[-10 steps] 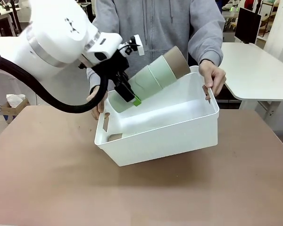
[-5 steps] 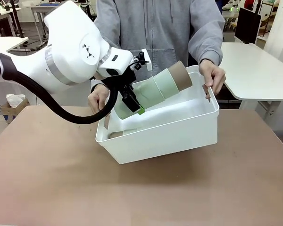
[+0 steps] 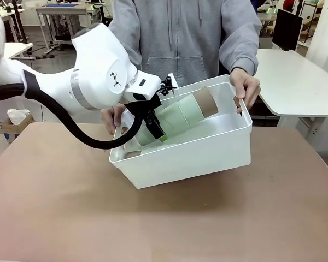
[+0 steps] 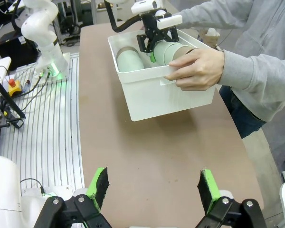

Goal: Stack the cups and store them in the basket.
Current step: Place the stack of Reusable plastic cups into the Pantry Basket.

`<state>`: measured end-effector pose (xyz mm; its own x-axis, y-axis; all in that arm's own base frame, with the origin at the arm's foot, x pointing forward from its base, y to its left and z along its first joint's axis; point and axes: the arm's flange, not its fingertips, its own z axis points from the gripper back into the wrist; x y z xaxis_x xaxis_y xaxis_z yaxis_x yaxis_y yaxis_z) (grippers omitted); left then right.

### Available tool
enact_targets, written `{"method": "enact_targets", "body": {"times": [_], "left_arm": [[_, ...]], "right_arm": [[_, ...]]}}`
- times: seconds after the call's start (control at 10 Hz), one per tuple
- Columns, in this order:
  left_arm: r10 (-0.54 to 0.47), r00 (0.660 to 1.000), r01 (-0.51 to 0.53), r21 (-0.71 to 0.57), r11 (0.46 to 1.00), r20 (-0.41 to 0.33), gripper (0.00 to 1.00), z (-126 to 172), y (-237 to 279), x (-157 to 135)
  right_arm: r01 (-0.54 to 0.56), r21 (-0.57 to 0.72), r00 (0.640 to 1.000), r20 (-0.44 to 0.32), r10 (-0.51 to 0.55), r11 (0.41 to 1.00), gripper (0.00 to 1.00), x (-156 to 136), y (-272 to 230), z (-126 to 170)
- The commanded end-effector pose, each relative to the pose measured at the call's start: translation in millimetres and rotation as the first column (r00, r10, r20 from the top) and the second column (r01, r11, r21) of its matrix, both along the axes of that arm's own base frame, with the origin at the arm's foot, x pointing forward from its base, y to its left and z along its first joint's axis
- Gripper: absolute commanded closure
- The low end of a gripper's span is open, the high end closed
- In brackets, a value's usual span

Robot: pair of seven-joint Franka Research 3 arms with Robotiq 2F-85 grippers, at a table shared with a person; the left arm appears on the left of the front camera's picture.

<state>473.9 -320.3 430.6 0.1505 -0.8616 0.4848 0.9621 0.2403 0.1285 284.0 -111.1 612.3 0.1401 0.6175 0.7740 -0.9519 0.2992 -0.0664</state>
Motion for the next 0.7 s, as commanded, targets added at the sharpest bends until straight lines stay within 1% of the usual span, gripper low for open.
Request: {"method": "enact_targets", "body": {"times": [0.0,0.2,0.4,0.6], "left_arm": [[0.051,0.998,-0.052,0.013,0.999,0.028,0.15,0.3,-12.3,14.8],[0.037,0.999,-0.037,0.011,0.999,0.013,0.15,-12.1,-19.1,20.3],[0.000,1.000,0.000,0.001,1.000,0.013,0.15,-16.3,-26.5,20.4],[-0.024,1.000,0.024,0.002,1.000,-0.009,0.15,-19.4,-29.2,20.9]], "right_arm": [[-0.017,0.007,1.000,0.020,0.017,1.000,0.00,0.7,-1.6,2.1],[-0.017,0.007,1.000,0.020,0.017,1.000,0.00,0.7,-1.6,2.1],[-0.017,0.007,1.000,0.020,0.017,1.000,0.00,0.7,-1.6,2.1],[-0.017,0.007,1.000,0.020,0.017,1.000,0.00,0.7,-1.6,2.1]]}}
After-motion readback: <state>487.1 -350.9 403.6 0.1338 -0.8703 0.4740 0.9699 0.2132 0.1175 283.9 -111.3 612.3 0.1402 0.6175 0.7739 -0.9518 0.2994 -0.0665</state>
